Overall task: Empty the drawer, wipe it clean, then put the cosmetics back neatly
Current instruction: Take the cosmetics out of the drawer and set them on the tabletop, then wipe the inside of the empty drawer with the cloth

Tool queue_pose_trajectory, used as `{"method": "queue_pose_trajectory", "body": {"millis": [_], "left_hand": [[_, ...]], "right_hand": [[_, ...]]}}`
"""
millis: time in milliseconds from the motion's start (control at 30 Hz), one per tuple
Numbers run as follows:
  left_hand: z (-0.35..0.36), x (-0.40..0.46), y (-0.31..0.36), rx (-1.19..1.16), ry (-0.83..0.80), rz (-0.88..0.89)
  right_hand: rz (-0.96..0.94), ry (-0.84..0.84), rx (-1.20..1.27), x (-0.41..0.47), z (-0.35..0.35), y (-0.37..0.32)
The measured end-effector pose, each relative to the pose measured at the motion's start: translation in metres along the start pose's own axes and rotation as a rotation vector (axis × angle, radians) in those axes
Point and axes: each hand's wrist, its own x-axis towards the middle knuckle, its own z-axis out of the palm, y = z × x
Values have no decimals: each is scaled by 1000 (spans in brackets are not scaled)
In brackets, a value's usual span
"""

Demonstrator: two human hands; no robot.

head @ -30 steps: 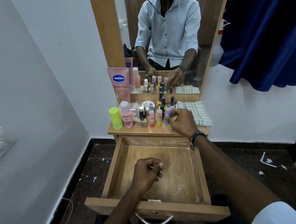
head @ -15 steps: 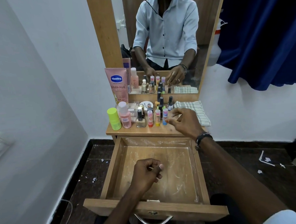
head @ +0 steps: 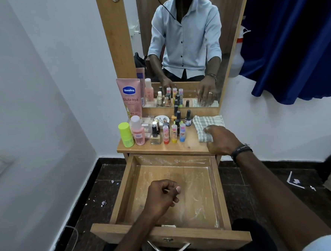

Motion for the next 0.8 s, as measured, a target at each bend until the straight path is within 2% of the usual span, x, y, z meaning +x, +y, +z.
{"method": "queue_pose_trajectory", "body": {"millis": [167, 300, 500, 600, 667, 733, 800], "left_hand": [[-1, -1, 0, 5, -2, -7], [-1, -2, 1, -1, -14, -10], [-2, -3, 8, 3, -8, -4], [0, -1, 15, -30, 19, 1], [2, -1, 25, -75, 29, 13], [5, 0, 37, -160, 24, 2], [9, 2, 50, -319, -13, -43]], "right_hand": [[-97, 126, -278, 2, 10, 0], [-82, 196, -248, 2, 12, 1], [135, 454, 331, -4, 3, 8], [248, 523, 698, -16, -8, 7], [314, 510, 984, -28, -13, 5], [370, 429, 1267, -42, -15, 1], [427, 320, 1443, -57, -16, -5]]}}
